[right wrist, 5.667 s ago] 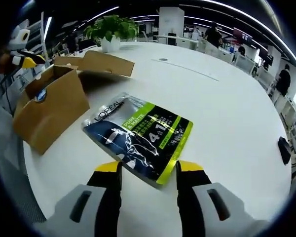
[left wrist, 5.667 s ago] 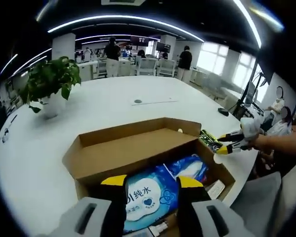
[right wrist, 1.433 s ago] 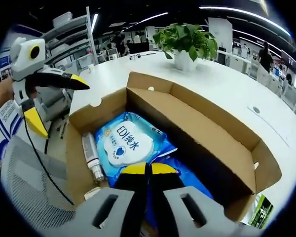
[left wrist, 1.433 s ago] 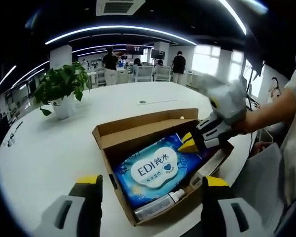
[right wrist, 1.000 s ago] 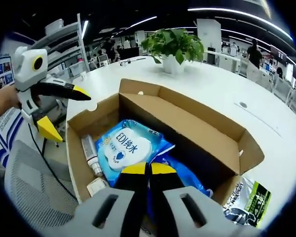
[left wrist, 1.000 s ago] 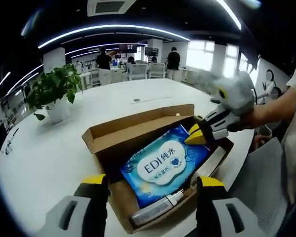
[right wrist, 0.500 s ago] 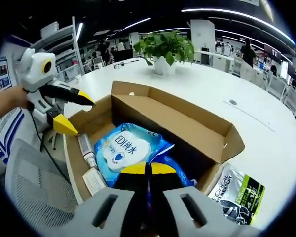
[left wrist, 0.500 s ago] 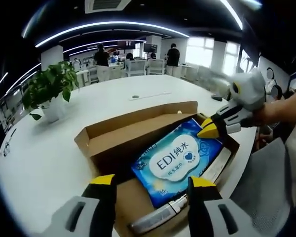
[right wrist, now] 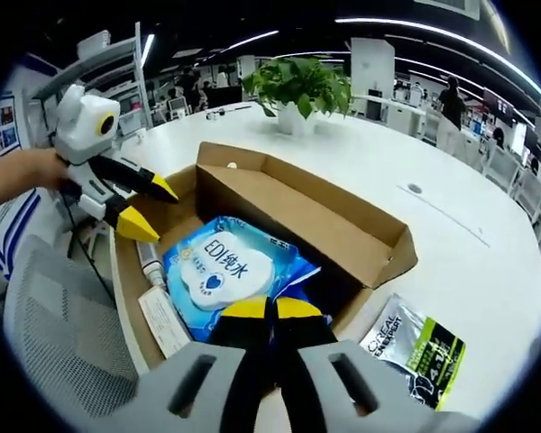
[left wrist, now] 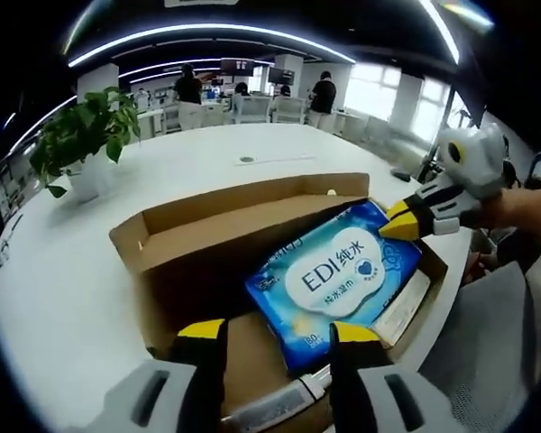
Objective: Operate the shoe box by opening the lid, removing the specified soft item, and placing it in the target area until the item is outside and the box remains undamaged.
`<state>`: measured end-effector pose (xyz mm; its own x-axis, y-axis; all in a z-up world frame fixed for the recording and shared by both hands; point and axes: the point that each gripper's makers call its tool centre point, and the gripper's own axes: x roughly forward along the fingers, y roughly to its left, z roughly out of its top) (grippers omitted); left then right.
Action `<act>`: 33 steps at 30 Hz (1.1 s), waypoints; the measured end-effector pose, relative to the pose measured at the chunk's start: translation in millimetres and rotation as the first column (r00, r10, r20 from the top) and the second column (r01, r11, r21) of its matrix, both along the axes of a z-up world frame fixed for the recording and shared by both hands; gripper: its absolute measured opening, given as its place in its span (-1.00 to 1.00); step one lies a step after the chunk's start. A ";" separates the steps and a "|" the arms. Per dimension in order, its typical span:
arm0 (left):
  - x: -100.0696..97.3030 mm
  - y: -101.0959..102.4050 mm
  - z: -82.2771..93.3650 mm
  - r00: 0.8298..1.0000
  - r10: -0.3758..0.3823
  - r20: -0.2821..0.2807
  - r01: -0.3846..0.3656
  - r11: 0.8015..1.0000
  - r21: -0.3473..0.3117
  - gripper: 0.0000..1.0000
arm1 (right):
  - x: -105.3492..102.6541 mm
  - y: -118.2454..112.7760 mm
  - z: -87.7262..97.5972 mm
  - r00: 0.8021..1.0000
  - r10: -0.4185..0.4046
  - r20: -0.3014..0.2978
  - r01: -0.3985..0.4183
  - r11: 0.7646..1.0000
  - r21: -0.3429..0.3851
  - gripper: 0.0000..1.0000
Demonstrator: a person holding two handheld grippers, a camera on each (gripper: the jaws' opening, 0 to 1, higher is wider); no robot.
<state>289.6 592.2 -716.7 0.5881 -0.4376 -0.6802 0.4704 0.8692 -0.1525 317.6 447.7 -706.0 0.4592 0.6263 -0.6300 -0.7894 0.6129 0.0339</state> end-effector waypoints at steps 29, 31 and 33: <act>5.0 -32.7 -40.6 0.973 0.071 -0.218 -0.114 0.975 -0.192 -0.56 | -0.1 -13.7 1.3 0.999 0.017 0.032 -0.016 0.999 -0.036 -1.00; 6.9 -33.3 -40.8 0.968 0.101 -0.230 -0.153 0.963 -0.223 -0.59 | -0.4 -14.0 1.1 0.999 0.011 0.031 -0.010 0.999 -0.032 -1.00; 7.7 -32.2 -40.6 0.966 0.113 -0.230 -0.167 0.959 -0.229 -0.65 | -0.7 -14.4 0.8 1.000 0.004 0.028 -0.003 1.000 -0.028 -1.00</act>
<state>297.3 559.9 -757.2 0.5089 -0.5300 -0.6783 0.2797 0.8470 -0.4520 317.0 433.4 -705.2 0.4750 0.6104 -0.6338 -0.7918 0.6107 -0.0053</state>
